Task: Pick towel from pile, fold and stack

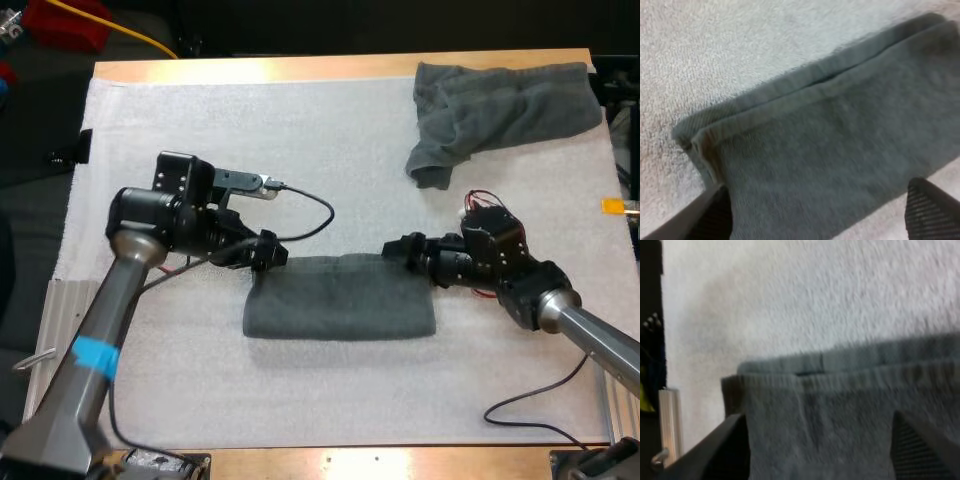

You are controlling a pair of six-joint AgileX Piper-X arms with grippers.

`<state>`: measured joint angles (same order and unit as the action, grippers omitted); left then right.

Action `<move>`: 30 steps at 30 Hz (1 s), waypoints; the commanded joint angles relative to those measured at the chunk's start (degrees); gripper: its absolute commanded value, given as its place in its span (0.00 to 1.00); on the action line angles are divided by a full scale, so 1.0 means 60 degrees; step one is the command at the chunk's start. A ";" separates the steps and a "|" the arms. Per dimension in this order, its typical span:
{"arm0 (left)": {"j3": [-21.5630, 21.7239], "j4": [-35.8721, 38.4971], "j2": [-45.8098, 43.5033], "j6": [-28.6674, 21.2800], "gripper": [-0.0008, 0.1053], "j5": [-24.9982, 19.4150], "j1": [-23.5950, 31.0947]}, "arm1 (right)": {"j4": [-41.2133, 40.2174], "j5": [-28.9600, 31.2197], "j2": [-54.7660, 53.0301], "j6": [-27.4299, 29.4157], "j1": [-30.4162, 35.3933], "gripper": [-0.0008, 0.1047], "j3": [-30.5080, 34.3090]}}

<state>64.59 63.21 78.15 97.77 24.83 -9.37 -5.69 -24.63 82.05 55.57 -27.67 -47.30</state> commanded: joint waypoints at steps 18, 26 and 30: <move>0.0051 0.1731 -0.3857 0.0013 0.66 -0.0095 0.0010 | -0.3227 0.0867 -0.2878 0.1683 0.0034 0.57 -0.0042; 0.0051 0.2599 -0.5132 0.0224 0.66 -0.0095 0.0010 | -0.4880 0.1499 -0.3868 0.2334 0.0034 0.57 -0.0042; 0.0051 0.2941 -0.5561 0.0307 0.66 -0.0095 0.0010 | -0.5238 0.1581 -0.4218 0.2474 0.0034 0.57 -0.0042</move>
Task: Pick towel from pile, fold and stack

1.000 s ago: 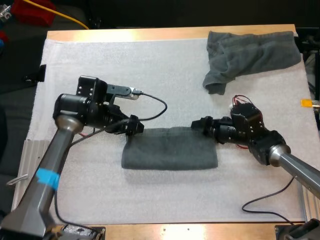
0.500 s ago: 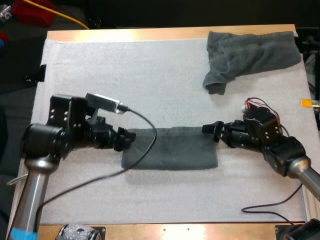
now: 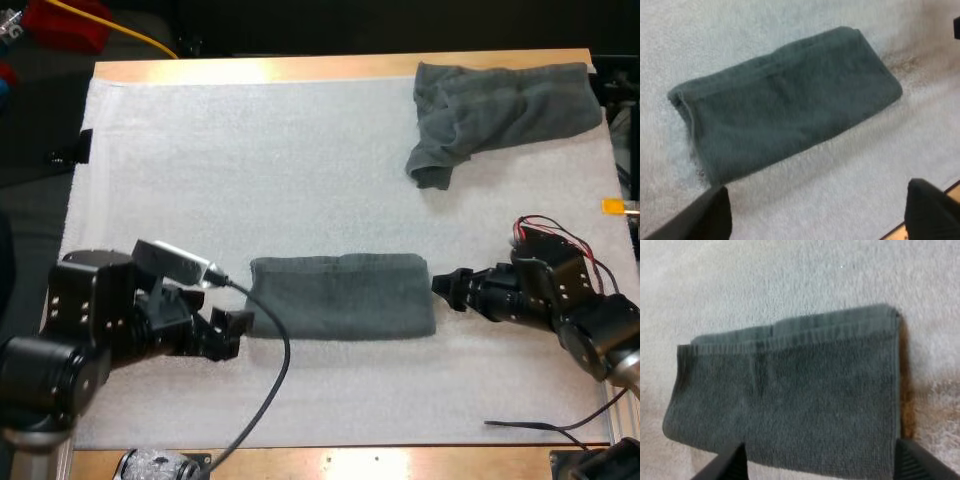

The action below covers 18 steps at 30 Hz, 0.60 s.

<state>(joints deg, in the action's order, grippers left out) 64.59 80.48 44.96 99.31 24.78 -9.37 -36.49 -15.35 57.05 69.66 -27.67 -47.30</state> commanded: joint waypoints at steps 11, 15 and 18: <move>0.0051 0.0363 -0.0297 0.0192 0.66 0.0201 0.0010 | -0.0463 0.1458 -0.0181 0.0787 0.0034 0.57 -0.0042; 0.0051 0.0363 -0.0297 0.0192 0.66 0.0201 0.0010 | -0.0463 0.2030 -0.0181 0.1531 0.0034 0.57 -0.0042; 0.0051 0.0363 -0.0297 0.0192 0.66 0.0201 0.0010 | -0.0463 0.2165 -0.0181 0.1601 0.0069 0.57 -0.0042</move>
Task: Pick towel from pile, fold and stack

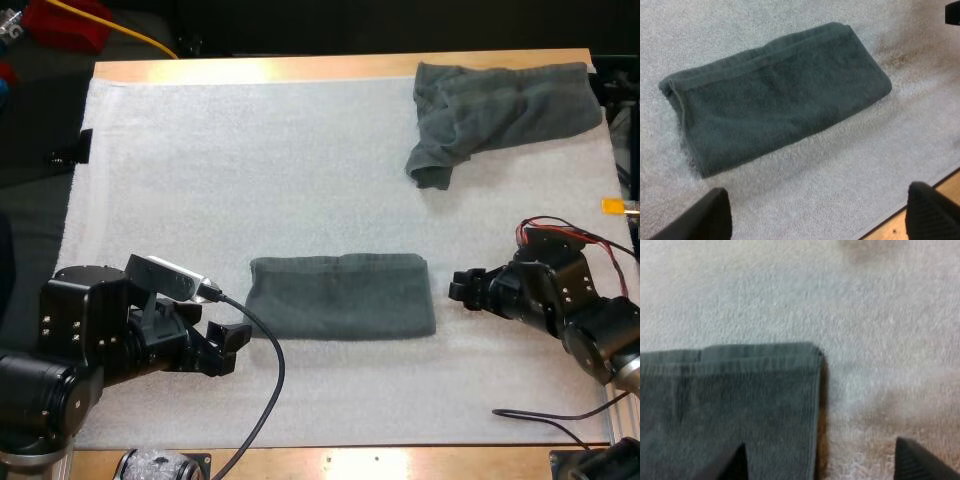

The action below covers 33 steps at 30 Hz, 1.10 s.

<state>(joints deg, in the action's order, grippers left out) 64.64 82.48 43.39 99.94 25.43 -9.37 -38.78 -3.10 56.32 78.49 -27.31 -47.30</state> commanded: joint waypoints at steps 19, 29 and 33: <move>0.0044 0.0002 -0.0035 0.0088 0.66 0.0094 0.0010 | -0.0335 -0.5415 0.1933 0.1360 0.3415 0.57 -0.0023; 0.0044 0.0002 -0.0035 0.0088 0.66 0.0094 0.0010 | 0.0235 -0.6308 0.4231 0.2165 0.3381 0.55 -0.0023; 0.0044 0.0002 -0.0035 0.0088 0.66 0.0094 0.0010 | 0.0878 -0.6785 0.4805 0.2142 0.3365 0.55 -0.0023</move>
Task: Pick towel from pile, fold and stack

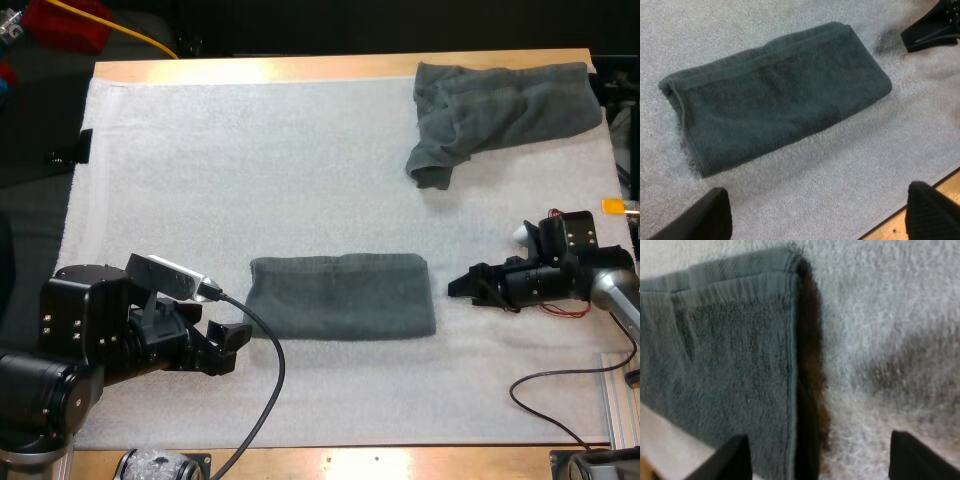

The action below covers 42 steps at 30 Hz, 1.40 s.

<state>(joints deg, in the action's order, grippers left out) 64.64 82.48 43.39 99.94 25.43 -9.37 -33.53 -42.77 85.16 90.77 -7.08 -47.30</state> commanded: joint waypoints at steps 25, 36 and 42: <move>0.0044 0.0002 -0.0035 0.0088 0.66 0.0094 0.0010 | 0.2834 -0.0179 0.2231 -0.2709 -0.2390 0.55 -0.0023; 0.0044 0.0002 -0.0035 0.0088 0.66 0.0165 0.0010 | 0.2763 0.0569 0.2379 -0.2968 -0.2851 0.37 -0.0023; 0.0044 0.0002 -0.0035 0.0088 0.66 0.0536 0.0010 | 0.2637 0.1269 0.2183 -0.2968 -0.2851 0.01 -0.0023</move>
<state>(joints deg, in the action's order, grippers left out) 64.64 82.48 43.39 100.05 27.90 -9.37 -15.13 -37.26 97.21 73.27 -23.69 -48.58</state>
